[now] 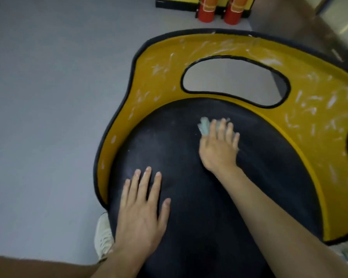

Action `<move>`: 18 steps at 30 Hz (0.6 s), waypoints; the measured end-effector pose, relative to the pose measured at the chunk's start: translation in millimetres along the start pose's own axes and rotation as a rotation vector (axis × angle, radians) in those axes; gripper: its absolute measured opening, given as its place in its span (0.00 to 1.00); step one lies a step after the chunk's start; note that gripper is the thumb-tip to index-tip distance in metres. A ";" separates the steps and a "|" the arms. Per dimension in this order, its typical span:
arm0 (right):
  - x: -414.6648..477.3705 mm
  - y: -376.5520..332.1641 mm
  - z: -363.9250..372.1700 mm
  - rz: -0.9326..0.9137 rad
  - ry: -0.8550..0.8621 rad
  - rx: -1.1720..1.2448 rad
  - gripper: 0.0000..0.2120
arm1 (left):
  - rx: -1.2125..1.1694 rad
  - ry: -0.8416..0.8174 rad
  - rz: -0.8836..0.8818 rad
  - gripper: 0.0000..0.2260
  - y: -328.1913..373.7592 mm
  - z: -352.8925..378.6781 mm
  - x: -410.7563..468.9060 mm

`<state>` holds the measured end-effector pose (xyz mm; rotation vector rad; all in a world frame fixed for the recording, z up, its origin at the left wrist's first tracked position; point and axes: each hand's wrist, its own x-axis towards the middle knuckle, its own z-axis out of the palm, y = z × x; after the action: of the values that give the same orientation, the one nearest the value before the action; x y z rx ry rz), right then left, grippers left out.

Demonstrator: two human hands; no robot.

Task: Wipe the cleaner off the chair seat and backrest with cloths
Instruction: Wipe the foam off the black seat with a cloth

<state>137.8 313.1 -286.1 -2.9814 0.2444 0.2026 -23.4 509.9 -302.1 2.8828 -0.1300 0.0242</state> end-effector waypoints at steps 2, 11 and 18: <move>15.8 -58.8 7.9 -0.240 -0.018 -0.036 0.30 | 0.010 -0.018 -0.005 0.29 0.1 -0.7 0.2; -19.8 -105.2 12.1 -1.133 -0.189 -0.138 0.27 | -0.021 -0.037 -0.008 0.28 1.1 2.5 0.1; 66.5 -46.3 -10.5 -0.407 -0.026 -0.069 0.26 | -0.052 -0.001 -0.004 0.30 0.4 4.6 -0.6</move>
<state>211.9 346.6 -279.5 -3.0092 -0.3779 0.2044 -24.1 508.4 -306.5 2.8311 -0.1232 0.0185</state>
